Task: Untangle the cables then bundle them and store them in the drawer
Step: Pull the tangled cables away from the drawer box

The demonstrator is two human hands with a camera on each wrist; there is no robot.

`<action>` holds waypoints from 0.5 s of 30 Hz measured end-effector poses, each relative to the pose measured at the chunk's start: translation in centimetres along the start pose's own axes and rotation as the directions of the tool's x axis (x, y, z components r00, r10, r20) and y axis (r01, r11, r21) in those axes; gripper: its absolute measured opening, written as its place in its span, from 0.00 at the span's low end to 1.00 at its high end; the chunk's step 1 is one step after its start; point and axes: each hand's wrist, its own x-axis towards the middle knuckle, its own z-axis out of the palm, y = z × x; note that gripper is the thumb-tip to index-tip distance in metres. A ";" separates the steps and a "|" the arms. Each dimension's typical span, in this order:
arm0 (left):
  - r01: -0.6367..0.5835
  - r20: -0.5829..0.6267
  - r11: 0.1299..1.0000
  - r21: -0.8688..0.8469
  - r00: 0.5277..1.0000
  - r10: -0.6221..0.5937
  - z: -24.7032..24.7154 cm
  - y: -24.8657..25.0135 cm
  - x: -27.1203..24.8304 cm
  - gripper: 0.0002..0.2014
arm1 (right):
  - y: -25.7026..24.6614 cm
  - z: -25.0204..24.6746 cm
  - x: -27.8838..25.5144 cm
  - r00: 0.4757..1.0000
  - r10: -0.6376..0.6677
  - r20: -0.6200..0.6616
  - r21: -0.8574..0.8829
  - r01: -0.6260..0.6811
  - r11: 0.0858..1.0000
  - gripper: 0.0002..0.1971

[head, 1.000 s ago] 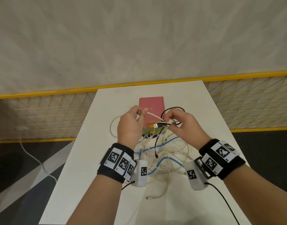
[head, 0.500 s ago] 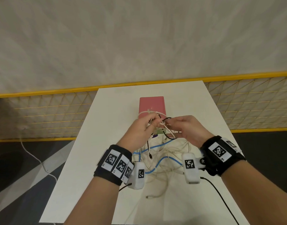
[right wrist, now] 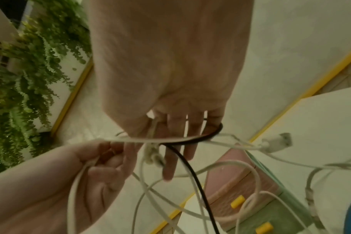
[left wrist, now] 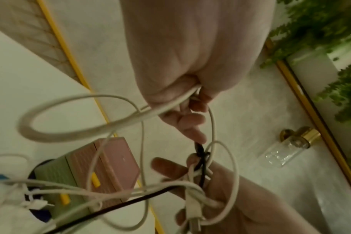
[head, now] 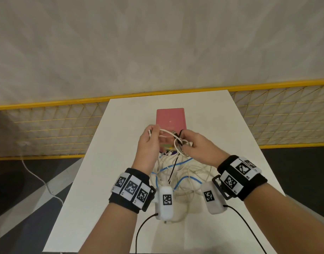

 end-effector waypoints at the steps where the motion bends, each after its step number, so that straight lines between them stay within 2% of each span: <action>1: 0.003 -0.014 0.999 -0.037 1.000 -0.004 0.1 0.1 0.1 0.13 | 0.2 0.3 0.1 0.999 0.028 0.037 0.016 -0.029 0.999 0.05; 3: -0.008 -0.043 0.992 -0.129 0.999 0.002 0.3 0.2 0.4 0.13 | 0.6 0.6 0.2 0.997 0.053 0.064 0.084 -0.058 0.995 0.06; 7: -0.016 -0.126 0.953 -0.302 0.992 -0.024 0.2 -0.2 0.5 0.14 | 0.9 -0.2 0.5 0.995 0.067 0.074 0.371 -0.090 0.924 0.13; 10: 0.040 -0.120 0.941 -0.336 0.989 -0.085 0.0 0.1 0.7 0.11 | 0.7 -0.6 0.3 0.994 0.075 0.076 0.423 -0.100 0.901 0.10; 11: 0.029 -0.094 0.961 -0.276 0.994 -0.057 -0.1 0.3 0.8 0.08 | 0.5 -0.6 0.2 0.993 0.080 0.081 0.419 -0.107 0.902 0.09; 13: -0.069 0.027 0.998 -0.008 0.997 0.069 -0.2 0.6 0.8 0.05 | 0.2 -0.3 0.3 0.991 0.097 0.094 0.408 -0.128 0.904 0.09; 15: -0.211 0.219 0.925 0.317 0.965 0.145 -0.2 1.0 0.6 0.03 | 0.1 -0.2 0.5 0.992 0.093 0.086 0.350 -0.118 0.929 0.10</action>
